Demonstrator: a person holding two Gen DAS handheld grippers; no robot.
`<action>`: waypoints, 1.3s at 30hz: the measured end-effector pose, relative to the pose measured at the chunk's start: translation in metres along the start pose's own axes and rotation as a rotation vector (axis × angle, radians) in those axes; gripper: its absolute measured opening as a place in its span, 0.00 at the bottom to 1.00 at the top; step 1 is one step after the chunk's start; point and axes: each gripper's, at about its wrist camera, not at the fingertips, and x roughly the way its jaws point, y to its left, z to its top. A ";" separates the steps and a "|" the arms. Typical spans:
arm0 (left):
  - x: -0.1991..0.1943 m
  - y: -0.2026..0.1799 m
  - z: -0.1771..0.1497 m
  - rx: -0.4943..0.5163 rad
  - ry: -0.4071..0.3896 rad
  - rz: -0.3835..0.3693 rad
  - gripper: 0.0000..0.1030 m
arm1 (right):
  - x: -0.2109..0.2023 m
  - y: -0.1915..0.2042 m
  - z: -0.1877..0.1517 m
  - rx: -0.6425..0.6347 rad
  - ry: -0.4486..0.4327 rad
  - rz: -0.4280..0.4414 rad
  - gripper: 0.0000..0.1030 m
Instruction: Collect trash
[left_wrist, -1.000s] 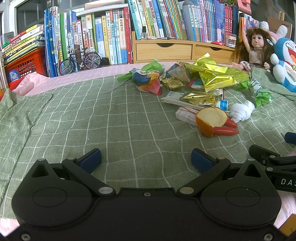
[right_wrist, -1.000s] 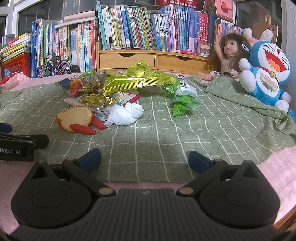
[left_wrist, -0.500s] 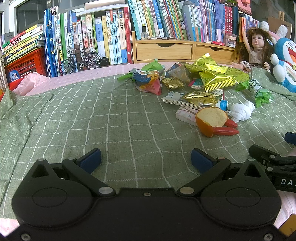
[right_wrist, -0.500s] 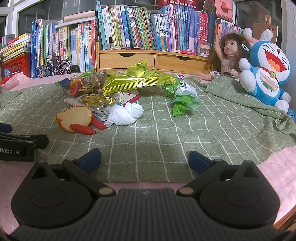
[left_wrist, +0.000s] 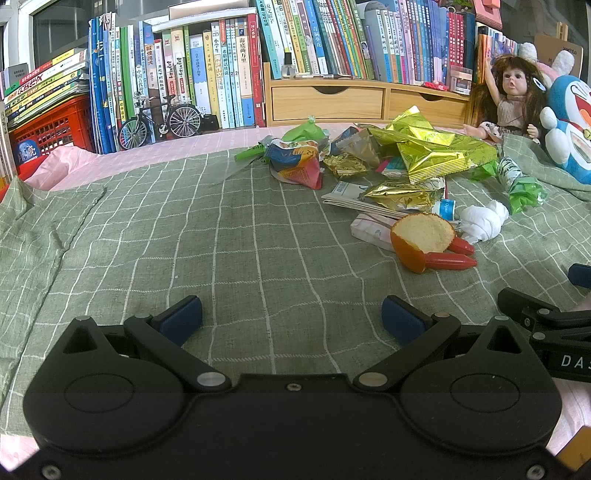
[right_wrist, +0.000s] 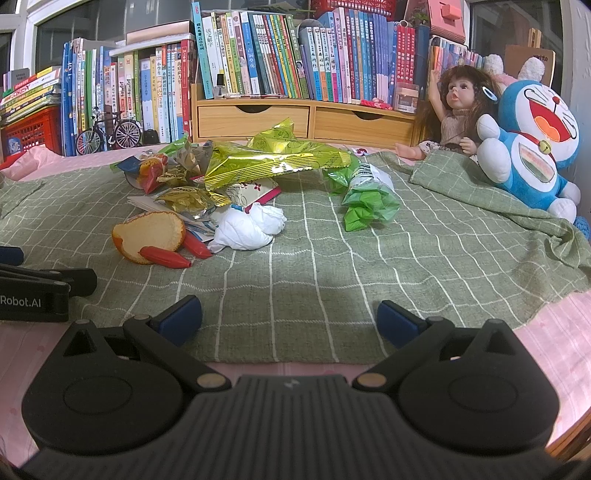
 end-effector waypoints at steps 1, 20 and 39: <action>0.000 0.000 0.000 -0.001 0.000 0.004 1.00 | 0.000 0.000 0.000 0.002 0.001 0.000 1.00; -0.021 0.023 0.018 -0.170 -0.013 -0.165 1.00 | -0.007 -0.009 0.013 0.032 0.038 0.039 1.00; 0.034 -0.045 0.060 -0.061 0.130 -0.308 0.44 | -0.033 -0.075 0.036 0.137 -0.009 0.081 0.85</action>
